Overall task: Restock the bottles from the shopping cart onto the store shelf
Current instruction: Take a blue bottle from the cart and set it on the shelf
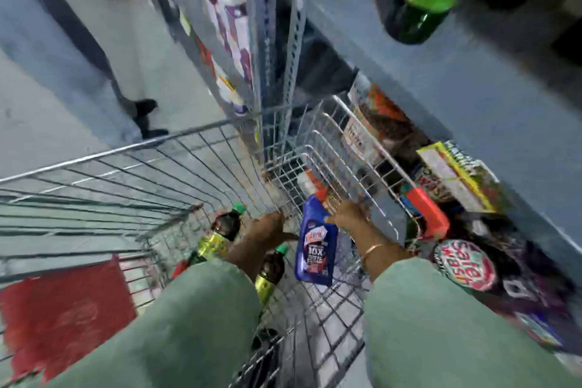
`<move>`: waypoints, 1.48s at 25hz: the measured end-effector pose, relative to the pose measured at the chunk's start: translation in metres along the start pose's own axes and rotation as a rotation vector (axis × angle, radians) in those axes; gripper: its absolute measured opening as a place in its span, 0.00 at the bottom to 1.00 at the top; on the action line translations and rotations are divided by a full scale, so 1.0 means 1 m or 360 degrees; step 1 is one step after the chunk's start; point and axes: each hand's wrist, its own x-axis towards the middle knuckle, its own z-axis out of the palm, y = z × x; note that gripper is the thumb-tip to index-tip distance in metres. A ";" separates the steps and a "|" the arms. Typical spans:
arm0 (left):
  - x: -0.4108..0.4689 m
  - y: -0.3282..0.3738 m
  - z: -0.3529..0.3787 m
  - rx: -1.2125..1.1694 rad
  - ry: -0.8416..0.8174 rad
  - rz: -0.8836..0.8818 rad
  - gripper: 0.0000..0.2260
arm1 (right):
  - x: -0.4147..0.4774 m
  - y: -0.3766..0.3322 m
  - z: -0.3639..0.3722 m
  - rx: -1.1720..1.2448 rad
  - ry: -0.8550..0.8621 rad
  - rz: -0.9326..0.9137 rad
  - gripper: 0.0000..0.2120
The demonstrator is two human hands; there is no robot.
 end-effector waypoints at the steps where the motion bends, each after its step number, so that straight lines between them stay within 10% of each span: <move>1: 0.009 0.002 0.012 0.0059 -0.0139 -0.0031 0.27 | 0.007 0.003 0.005 0.0040 -0.0049 0.0054 0.24; 15: 0.036 0.012 0.051 -0.0177 -0.0201 -0.0213 0.21 | 0.055 0.014 0.023 0.0908 -0.0460 0.0289 0.24; 26: -0.082 0.097 -0.098 -0.0615 0.0273 0.0258 0.37 | -0.108 -0.031 -0.135 0.0856 0.0244 -0.0440 0.13; 37: -0.202 0.317 -0.139 -0.0162 0.0538 0.0986 0.21 | -0.290 0.104 -0.284 0.1245 0.1082 -0.0486 0.13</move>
